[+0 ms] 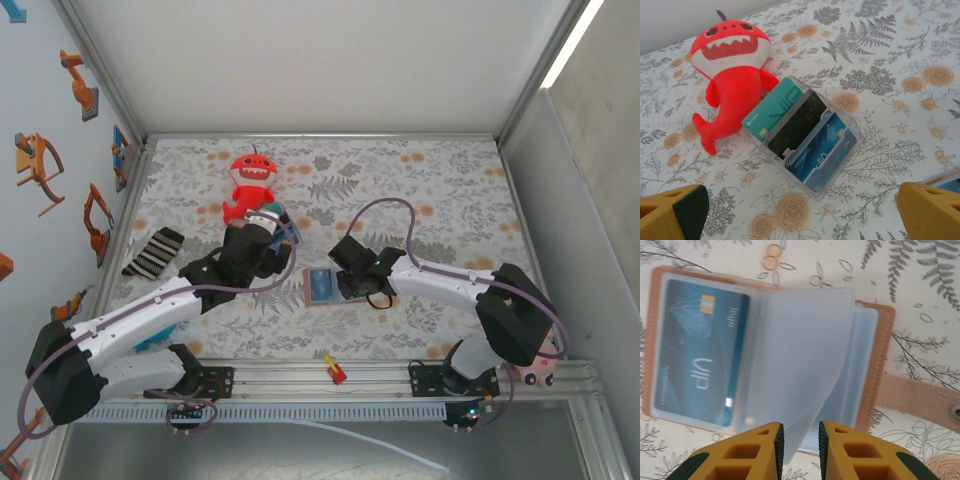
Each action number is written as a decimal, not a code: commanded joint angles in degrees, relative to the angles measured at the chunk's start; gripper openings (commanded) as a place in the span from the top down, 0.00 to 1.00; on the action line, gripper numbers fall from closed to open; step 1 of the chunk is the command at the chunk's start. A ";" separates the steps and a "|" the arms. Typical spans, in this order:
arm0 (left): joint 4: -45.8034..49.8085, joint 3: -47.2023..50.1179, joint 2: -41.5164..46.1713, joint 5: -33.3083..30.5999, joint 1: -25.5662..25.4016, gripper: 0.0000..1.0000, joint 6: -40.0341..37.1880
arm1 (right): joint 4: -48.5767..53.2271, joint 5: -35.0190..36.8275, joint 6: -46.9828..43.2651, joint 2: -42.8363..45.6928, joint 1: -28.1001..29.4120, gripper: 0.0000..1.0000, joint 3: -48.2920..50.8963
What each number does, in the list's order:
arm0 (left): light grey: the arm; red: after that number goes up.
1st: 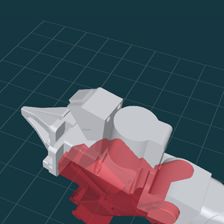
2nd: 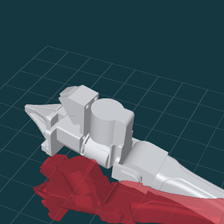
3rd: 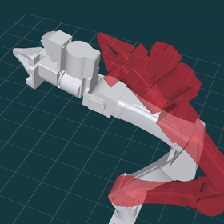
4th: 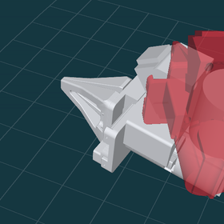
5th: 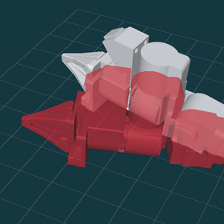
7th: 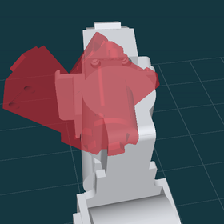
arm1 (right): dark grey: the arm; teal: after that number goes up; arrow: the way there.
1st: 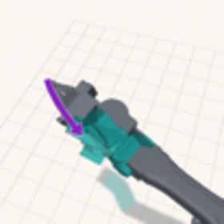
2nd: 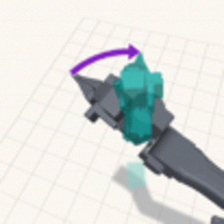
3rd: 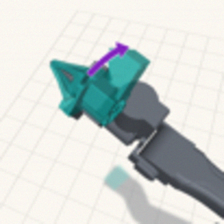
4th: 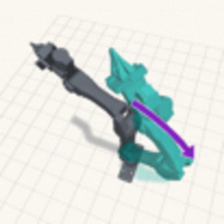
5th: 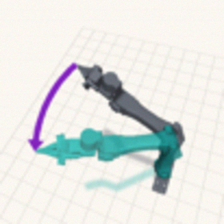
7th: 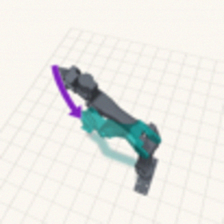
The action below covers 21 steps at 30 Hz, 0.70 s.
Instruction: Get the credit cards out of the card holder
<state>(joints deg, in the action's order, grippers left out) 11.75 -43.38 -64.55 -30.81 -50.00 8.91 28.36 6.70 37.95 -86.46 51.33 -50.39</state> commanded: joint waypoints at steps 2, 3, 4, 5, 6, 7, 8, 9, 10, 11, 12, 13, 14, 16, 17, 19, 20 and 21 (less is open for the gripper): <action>-1.79 -1.05 -3.12 -1.17 -1.53 0.03 0.65 | -2.11 -0.84 2.27 2.23 -1.79 0.74 3.11; -1.96 -0.98 -3.82 -1.19 -1.83 0.03 0.96 | -2.47 -1.06 2.45 2.34 -2.16 0.74 3.59; -2.26 -0.86 -4.55 -1.18 -2.22 0.03 1.47 | -2.73 -1.32 2.62 2.43 -2.58 0.74 4.08; -2.49 -0.76 -5.25 -1.09 -2.37 0.03 2.17 | -2.87 -1.51 2.78 2.42 -2.98 0.74 4.46; -2.99 -0.54 -5.72 -0.89 -2.51 0.03 2.85 | -3.07 -1.79 2.95 2.43 -3.35 0.74 4.83; -3.53 -0.11 -6.33 -0.67 -2.56 0.03 3.74 | -3.46 -2.35 3.08 2.47 -3.86 0.74 5.34; -4.14 0.27 -6.88 -0.35 -2.56 0.03 4.74 | -3.96 -3.22 3.39 2.52 -4.51 0.74 5.90; -4.67 0.63 -7.24 0.11 -2.56 0.03 5.41 | -4.56 -4.03 3.65 2.67 -5.01 0.74 6.44; -5.02 0.91 -7.74 0.77 -2.56 0.03 6.03 | -5.24 -4.72 4.03 2.93 -5.55 0.74 7.04; -5.53 1.16 -8.14 1.32 -2.64 0.03 6.46 | -5.44 -5.26 4.31 3.23 -6.06 0.74 7.55; -5.66 1.27 -8.56 1.58 -2.73 0.03 6.85 | -5.51 -5.51 4.48 3.64 -6.39 0.74 7.85; -5.86 1.39 -9.09 1.50 -3.03 0.03 6.86 | -5.52 -5.64 4.58 4.16 -6.73 0.74 8.22; -5.92 1.40 -9.81 1.18 -3.51 0.03 6.62 | -5.42 -5.80 4.67 4.69 -7.11 0.74 8.58; -6.02 1.23 -11.23 -0.78 -4.88 0.03 6.01 | -5.20 -6.05 4.85 5.96 -7.77 0.75 9.20; -6.20 1.12 -11.97 -1.58 -5.50 0.03 5.73 | -4.92 -6.08 4.98 6.66 -8.12 0.76 9.41; -6.27 0.91 -13.40 -1.83 -6.20 0.03 5.81 | -4.22 -5.92 5.19 8.33 -8.60 0.77 9.69; -6.45 0.84 -14.09 -1.80 -6.57 0.03 6.01 | -3.86 -5.82 5.29 9.20 -8.79 0.77 9.78; -6.57 0.77 -14.71 -1.38 -6.76 0.03 6.31 | -3.61 -5.74 5.37 10.01 -8.87 0.77 9.72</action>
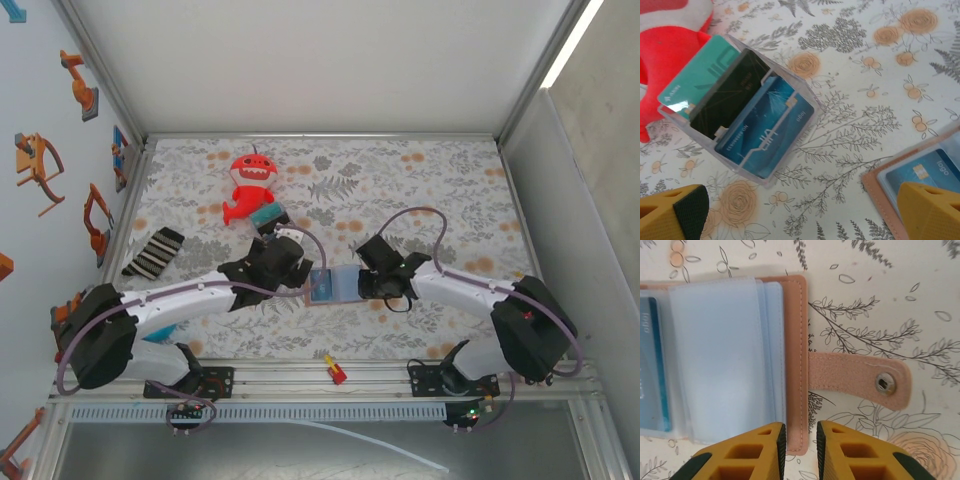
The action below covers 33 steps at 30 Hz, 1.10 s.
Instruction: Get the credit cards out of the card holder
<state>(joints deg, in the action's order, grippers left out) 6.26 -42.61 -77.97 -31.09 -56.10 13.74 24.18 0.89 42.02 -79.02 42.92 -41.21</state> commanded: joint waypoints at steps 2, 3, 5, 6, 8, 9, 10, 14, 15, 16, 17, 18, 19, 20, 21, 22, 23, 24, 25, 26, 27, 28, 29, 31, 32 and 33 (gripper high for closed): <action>-0.52 -0.49 -3.03 -0.10 -0.81 0.03 2.07 | 1.19 0.09 1.39 4.59 -0.55 0.78 0.39; -0.28 -0.71 -3.74 0.18 -0.90 0.03 2.41 | 1.44 0.00 1.40 5.38 -0.55 0.78 0.26; -0.05 -1.05 -5.19 1.22 -1.10 0.03 2.69 | 1.73 -0.51 1.39 7.60 -0.55 0.78 -0.09; -0.16 -1.09 -5.66 1.63 -1.19 0.03 2.85 | 1.74 -0.74 1.32 8.22 -0.62 0.79 -0.24; -0.98 -0.75 -6.56 2.55 -1.29 0.03 3.48 | 1.63 -1.35 1.22 9.51 -0.56 0.80 -0.66; -1.37 -0.49 -6.85 2.95 -1.29 0.03 3.75 | 1.57 -1.86 1.16 9.79 -0.60 0.80 -0.84; -1.78 -0.16 -7.23 3.27 -1.29 0.03 4.12 | 1.27 -2.55 1.13 9.84 -0.55 0.80 -1.12; -2.42 0.33 -8.83 5.13 -1.30 0.03 5.29 | -1.49 -5.84 1.05 8.38 -0.57 0.83 -1.50; -2.31 0.32 -9.29 5.64 -1.30 0.03 5.54 | -2.58 -6.76 1.13 7.62 -0.55 0.83 -1.57; -2.35 0.47 -9.53 6.06 -1.27 0.03 5.83 | -3.64 -7.63 1.20 6.90 -0.55 0.84 -1.64; -2.44 0.59 -9.82 6.24 -1.29 0.03 6.11 | -4.46 -8.31 1.28 6.19 -0.58 0.85 -1.67; -2.50 0.84 -9.97 6.41 -1.25 0.03 6.42 | -5.38 -9.02 1.39 5.54 -0.60 0.85 -1.68; -2.61 1.11 -9.93 6.62 -1.29 0.03 6.94 | -6.45 -9.66 1.47 4.85 -0.55 0.85 -1.69; -2.59 1.28 -9.99 6.87 -1.29 0.03 7.16 | -7.22 -10.20 1.64 4.28 -0.55 0.86 -1.76; -2.73 1.54 -9.95 7.20 -1.30 0.03 7.40 | -8.13 -10.82 1.78 3.67 -0.55 0.86 -1.78; -2.57 1.65 -9.98 7.31 -1.30 0.03 7.67 | -8.99 -11.44 1.92 3.10 -0.60 0.86 -1.78; -2.33 1.82 -10.08 7.16 -1.27 0.03 7.99 | -9.84 -11.92 2.09 2.58 -0.48 0.87 -1.77; -1.91 1.98 -10.18 6.82 -1.30 0.03 8.24 | -10.70 -12.41 2.24 2.10 -0.47 0.87 -1.81; -1.54 2.02 -10.25 6.52 -1.29 0.03 8.50 | -11.51 -12.83 2.44 1.50 -0.39 0.87 -1.77; -1.18 2.09 -10.38 6.33 -1.30 0.03 8.67 | -12.11 -13.15 2.62 0.91 -0.38 0.87 -1.81; -0.85 2.16 -10.44 6.35 -1.30 0.03 8.84 | -12.80 -13.59 2.76 0.26 -0.29 0.88 -1.77; -0.78 2.27 -10.40 6.45 -1.23 0.03 8.93 | -13.44 -14.00 2.80 -0.41 -0.14 0.88 -1.84; -0.80 2.35 -10.49 6.65 -1.29 0.03 8.99 | -13.86 -14.34 2.85 -1.02 -0.03 0.88 -1.98; -0.86 2.36 -10.83 6.99 -1.23 0.03 8.97 | -14.79 -14.93 2.98 -2.28 0.24 0.88 -2.25; -0.71 2.36 -10.97 6.91 -1.27 0.03 9.00 | -15.00 -15.11 3.04 -2.81 0.32 0.88 -2.37; -0.47 2.27 -11.10 6.86 -1.27 0.03 9.09 | -15.29 -15.29 3.15 -3.44 0.33 0.88 -2.46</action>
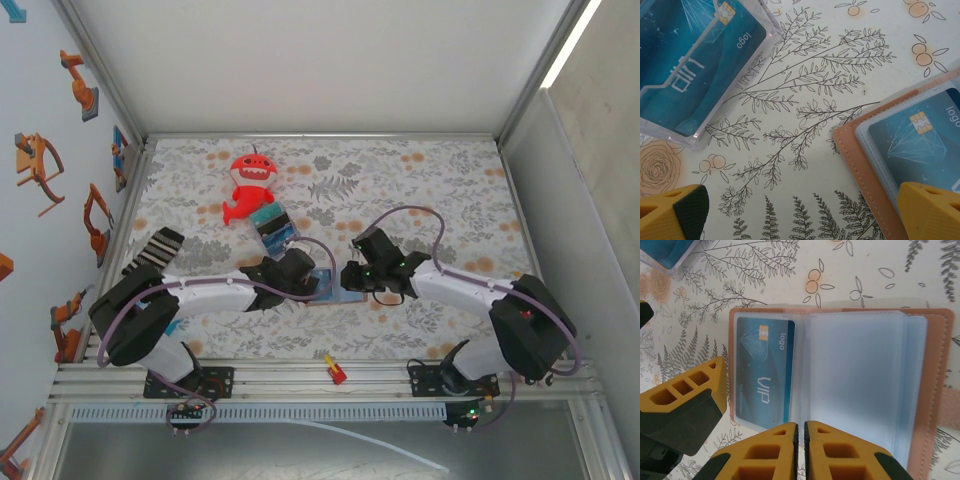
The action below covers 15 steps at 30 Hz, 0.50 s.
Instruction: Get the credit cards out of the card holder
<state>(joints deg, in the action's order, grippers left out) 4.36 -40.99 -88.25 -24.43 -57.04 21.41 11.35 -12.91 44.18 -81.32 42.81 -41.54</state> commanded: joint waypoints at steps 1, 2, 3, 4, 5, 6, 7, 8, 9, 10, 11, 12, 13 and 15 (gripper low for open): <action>1.69 0.61 -0.98 0.26 -0.36 0.03 1.47 | -2.56 -1.66 1.06 -1.65 0.43 0.88 -2.23; 1.82 0.64 -1.01 0.29 -0.33 0.03 1.55 | -2.73 -1.83 1.16 -2.02 0.39 0.88 -2.32; 2.03 0.65 -1.01 0.35 -0.36 0.03 1.57 | -2.99 -2.02 1.23 -2.40 0.44 0.87 -2.38; 2.22 0.65 -1.07 0.40 -0.31 0.03 1.66 | -3.26 -2.19 1.39 -2.81 0.44 0.87 -2.45; 2.42 0.58 -1.10 0.32 -0.34 0.03 1.64 | -3.35 -2.36 1.50 -3.13 0.44 0.87 -2.49; 2.81 0.56 -1.06 0.15 -0.29 0.03 1.74 | -3.59 -2.54 1.47 -3.48 0.43 0.87 -2.66; 3.11 0.56 -1.10 -0.06 -0.36 0.03 1.75 | -3.58 -2.73 1.46 -3.82 0.41 0.87 -2.83; 3.29 0.56 -1.01 -0.23 -0.31 0.03 1.78 | -3.75 -2.91 1.60 -4.14 0.44 0.88 -2.93; 3.51 0.57 -1.00 -0.36 -0.37 0.03 1.79 | -3.88 -3.15 1.61 -4.50 0.41 0.88 -3.09; 3.68 0.57 -0.96 -0.34 -0.36 0.03 1.87 | -4.01 -3.22 1.61 -4.83 0.41 0.87 -3.24; 3.89 0.54 -0.87 -0.34 -0.39 0.03 1.83 | -4.05 -3.42 1.61 -5.19 0.44 0.87 -3.37; 4.01 0.56 -0.75 -0.35 -0.44 0.03 1.80 | -4.15 -3.65 1.64 -5.58 0.44 0.87 -3.53; 4.03 0.56 -0.64 -0.38 -0.42 0.03 1.88 | -4.36 -3.91 1.69 -5.90 0.44 0.87 -3.63; 3.97 0.56 -0.60 -0.45 -0.45 0.03 1.77 | -4.89 -4.31 1.83 -6.60 0.44 0.87 -3.81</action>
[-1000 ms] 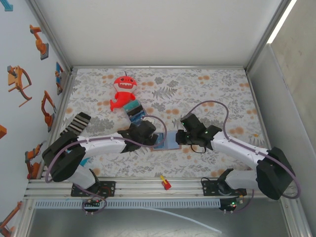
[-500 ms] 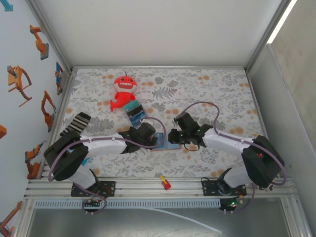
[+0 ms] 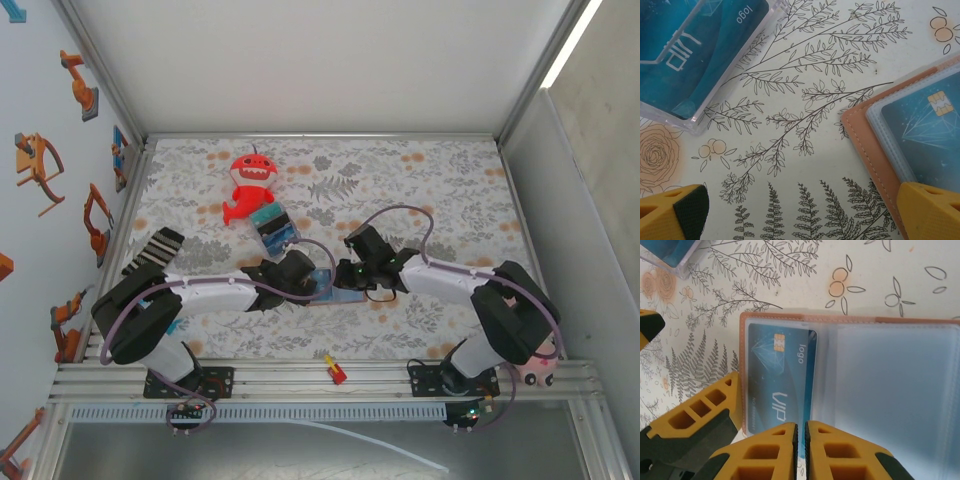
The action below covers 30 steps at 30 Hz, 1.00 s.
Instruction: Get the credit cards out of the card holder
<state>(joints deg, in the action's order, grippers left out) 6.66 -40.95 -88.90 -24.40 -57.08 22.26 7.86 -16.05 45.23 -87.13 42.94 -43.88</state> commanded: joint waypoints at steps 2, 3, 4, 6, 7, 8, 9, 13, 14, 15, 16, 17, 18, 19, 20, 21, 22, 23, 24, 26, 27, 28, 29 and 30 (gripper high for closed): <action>1.61 0.35 -0.05 -0.38 -0.40 0.03 0.85 | -1.76 -1.51 0.87 -1.49 0.30 0.87 -1.64; 1.53 0.26 -0.21 -0.25 -0.38 0.03 0.76 | -1.99 -1.69 0.99 -1.87 0.33 0.87 -1.72; 1.59 0.08 -0.33 -0.19 -0.40 0.03 0.68 | -2.13 -1.92 0.91 -2.28 0.30 0.87 -1.75; 1.59 -0.14 -0.60 -0.08 -0.55 0.03 0.57 | -2.33 -2.20 1.08 -3.01 0.30 0.87 -1.91; 1.61 -0.26 -0.70 -0.06 -0.59 0.03 0.44 | -2.38 -2.31 1.12 -3.41 0.30 0.87 -2.00; 1.67 -0.42 -0.82 -0.13 -0.73 0.03 0.32 | -2.42 -2.40 1.09 -3.71 0.30 0.87 -2.00; 1.65 -0.57 -0.93 -0.16 -0.83 0.03 0.23 | -2.50 -2.49 1.25 -4.11 0.30 0.86 -2.05; 1.99 -1.13 -1.82 -0.29 -0.97 0.03 0.06 | -2.63 -2.71 1.44 -5.18 0.30 0.85 -2.00; 2.10 -1.24 -2.02 -0.36 -1.08 0.03 -0.01 | -2.59 -2.60 1.44 -5.37 0.30 0.84 -2.00; 2.23 -1.34 -2.15 -0.44 -1.08 0.03 -0.04 | -2.60 -2.51 1.60 -5.54 0.30 0.84 -2.00; 2.45 -1.46 -2.31 -0.51 -1.10 0.03 -0.03 | -2.54 -2.43 1.63 -5.71 0.26 0.84 -1.96; 2.63 -1.50 -2.40 -0.59 -1.11 0.03 -0.07 | -2.51 -2.40 1.74 -5.76 0.30 0.84 -1.91; 2.89 -1.57 -2.41 -0.64 -1.12 0.03 -0.04 | -2.50 -2.32 1.81 -5.89 0.30 0.83 -1.83; 3.12 -1.59 -2.32 -0.64 -1.19 0.03 -0.07 | -2.51 -2.23 2.03 -5.96 0.30 0.83 -1.74; 3.31 -1.68 -2.21 -0.73 -1.17 0.03 -0.03 | -2.52 -2.19 2.07 -6.10 0.30 0.83 -1.65; 3.56 -1.68 -2.16 -0.89 -1.19 0.03 -0.03 | -2.50 -2.18 2.20 -6.16 0.30 0.83 -1.49; 3.70 -1.68 -2.08 -0.97 -1.19 0.03 -0.04 | -2.60 -2.21 2.22 -6.21 0.24 0.83 -1.40; 3.81 -1.68 -2.06 -1.14 -1.19 0.03 -0.03 | -2.63 -2.14 2.31 -6.29 0.30 0.83 -1.30; 4.05 -1.69 -2.01 -1.25 -1.19 0.03 -0.02 | -2.74 -2.18 2.32 -6.38 0.30 0.83 -1.22; 4.23 -1.77 -2.01 -1.30 -1.26 0.03 -0.16 | -2.93 -2.23 2.38 -6.58 0.30 0.83 -1.12; 4.37 -1.81 -2.02 -1.33 -1.26 0.03 -0.11 | -3.06 -2.23 2.39 -6.77 0.30 0.83 -1.04; 4.48 -1.85 -2.06 -1.21 -1.23 0.03 -0.14 | -3.05 -2.29 2.48 -6.89 0.30 0.83 -0.97; 4.55 -1.94 -2.09 -1.31 -1.24 0.03 -0.12 | -3.28 -2.39 2.51 -7.11 0.30 0.84 -0.82; 4.65 -2.09 -2.16 -1.35 -1.26 0.03 -0.11 | -3.76 -2.60 2.63 -7.17 0.30 0.84 -0.57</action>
<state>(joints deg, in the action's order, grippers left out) 8.54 -41.87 -90.32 -24.64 -58.00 22.24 5.19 -18.44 46.78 -93.47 42.94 -44.64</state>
